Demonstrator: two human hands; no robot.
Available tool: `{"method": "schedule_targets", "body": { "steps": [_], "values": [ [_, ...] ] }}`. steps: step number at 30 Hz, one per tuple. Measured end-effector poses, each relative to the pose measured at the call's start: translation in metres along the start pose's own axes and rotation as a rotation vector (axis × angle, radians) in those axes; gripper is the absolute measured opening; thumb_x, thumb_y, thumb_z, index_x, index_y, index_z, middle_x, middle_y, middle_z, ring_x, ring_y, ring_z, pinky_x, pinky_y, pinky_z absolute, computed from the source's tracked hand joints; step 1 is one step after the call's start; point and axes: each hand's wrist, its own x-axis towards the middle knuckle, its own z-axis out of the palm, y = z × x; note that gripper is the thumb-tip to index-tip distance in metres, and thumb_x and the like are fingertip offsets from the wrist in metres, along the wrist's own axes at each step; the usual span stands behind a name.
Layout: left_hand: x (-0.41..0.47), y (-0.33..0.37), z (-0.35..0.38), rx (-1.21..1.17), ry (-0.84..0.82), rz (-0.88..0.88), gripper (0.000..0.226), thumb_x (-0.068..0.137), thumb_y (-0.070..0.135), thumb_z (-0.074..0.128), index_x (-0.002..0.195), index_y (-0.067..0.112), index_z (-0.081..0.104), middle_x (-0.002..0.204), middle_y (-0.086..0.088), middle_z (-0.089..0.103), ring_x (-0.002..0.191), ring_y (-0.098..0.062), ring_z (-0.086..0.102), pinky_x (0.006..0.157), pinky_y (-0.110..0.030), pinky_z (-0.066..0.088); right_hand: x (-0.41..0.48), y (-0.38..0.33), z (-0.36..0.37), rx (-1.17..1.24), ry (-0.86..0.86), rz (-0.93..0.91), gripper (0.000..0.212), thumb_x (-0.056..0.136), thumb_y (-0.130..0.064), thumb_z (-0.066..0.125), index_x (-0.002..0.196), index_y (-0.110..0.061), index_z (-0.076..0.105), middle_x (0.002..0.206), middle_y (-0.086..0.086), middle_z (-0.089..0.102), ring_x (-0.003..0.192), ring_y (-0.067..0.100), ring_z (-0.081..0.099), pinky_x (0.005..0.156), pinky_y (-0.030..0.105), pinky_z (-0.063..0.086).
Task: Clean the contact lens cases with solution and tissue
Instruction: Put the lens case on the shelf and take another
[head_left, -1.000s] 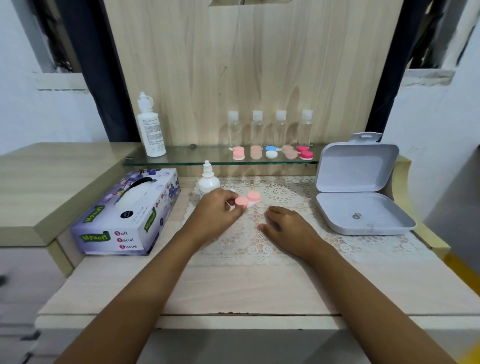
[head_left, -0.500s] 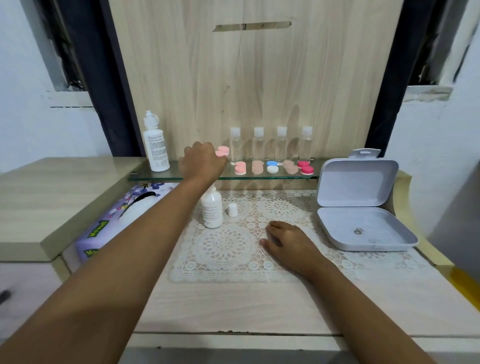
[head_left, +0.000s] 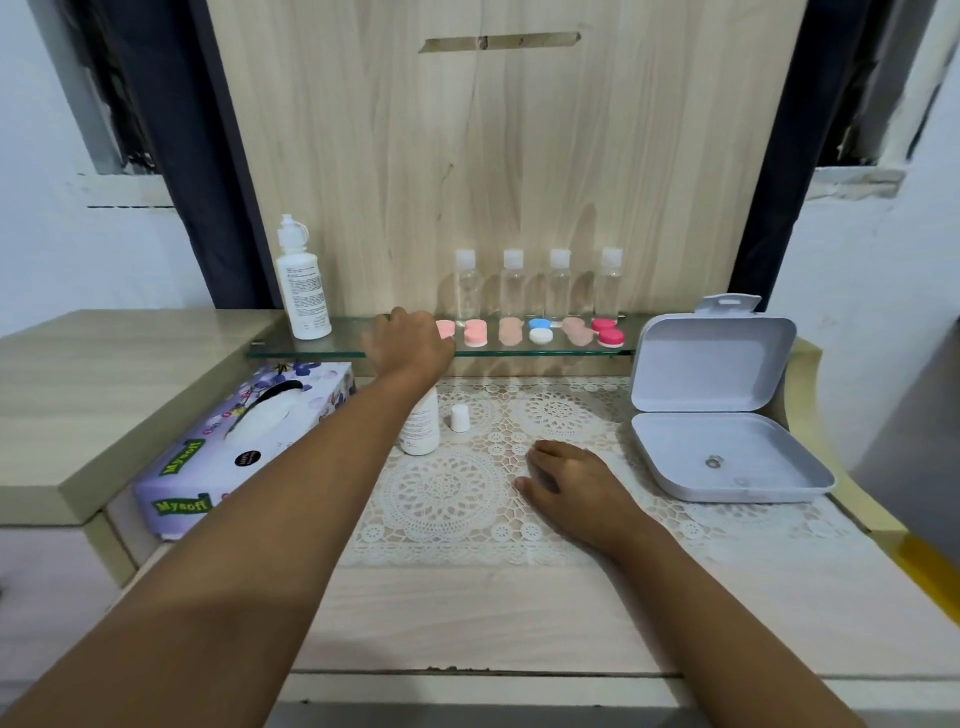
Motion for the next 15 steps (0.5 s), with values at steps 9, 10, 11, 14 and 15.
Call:
{"method": "schedule_targets", "body": {
  "steps": [9,10,11,14,15],
  "values": [
    [0.0016,-0.0025,0.0017,0.006,0.008,0.04,0.045,0.088,0.052,0.049,0.105,0.012,0.061,0.112,-0.009,0.059,0.109,-0.03,0.051,0.077,-0.036,0.03,-0.0005,-0.0002,-0.0006,0.011,-0.013,0.012,0.038,0.091,-0.038,0.05,0.104,-0.004,0.061,0.118,0.006,0.057,0.112,0.021,0.05,0.101,0.032,0.035],
    [0.0013,-0.0025,0.0013,0.018,0.011,0.048,0.047,0.088,0.054,0.048,0.105,0.012,0.061,0.112,-0.009,0.059,0.109,-0.03,0.051,0.077,-0.035,0.031,-0.0004,-0.0002,-0.0006,0.007,-0.013,0.009,0.038,0.091,-0.038,0.05,0.105,-0.004,0.061,0.118,0.006,0.057,0.112,0.021,0.049,0.101,0.031,0.034],
    [0.0009,-0.0021,0.0011,0.031,0.011,0.055,0.048,0.089,0.054,0.047,0.106,0.012,0.061,0.112,-0.009,0.059,0.109,-0.03,0.051,0.076,-0.035,0.031,0.0001,-0.0001,-0.0004,0.004,-0.012,0.006,0.038,0.091,-0.038,0.05,0.104,-0.004,0.061,0.118,0.006,0.057,0.112,0.021,0.05,0.101,0.031,0.035],
    [-0.001,-0.0002,-0.0006,0.048,0.01,0.076,0.043,0.091,0.048,0.045,0.108,0.012,0.061,0.113,-0.01,0.058,0.109,-0.029,0.05,0.075,-0.035,0.028,0.001,0.0012,0.0012,0.01,-0.003,0.001,0.036,0.091,-0.038,0.051,0.098,-0.005,0.061,0.112,0.005,0.059,0.107,0.021,0.052,0.098,0.033,0.037],
    [-0.0016,0.0004,-0.0016,0.048,0.012,0.082,0.039,0.091,0.044,0.045,0.108,0.012,0.06,0.113,-0.01,0.057,0.109,-0.029,0.05,0.075,-0.035,0.027,0.0011,0.0013,0.0013,0.009,0.0,-0.003,0.036,0.09,-0.039,0.05,0.096,-0.005,0.061,0.11,0.005,0.059,0.105,0.021,0.052,0.097,0.033,0.038]
  ]
}}
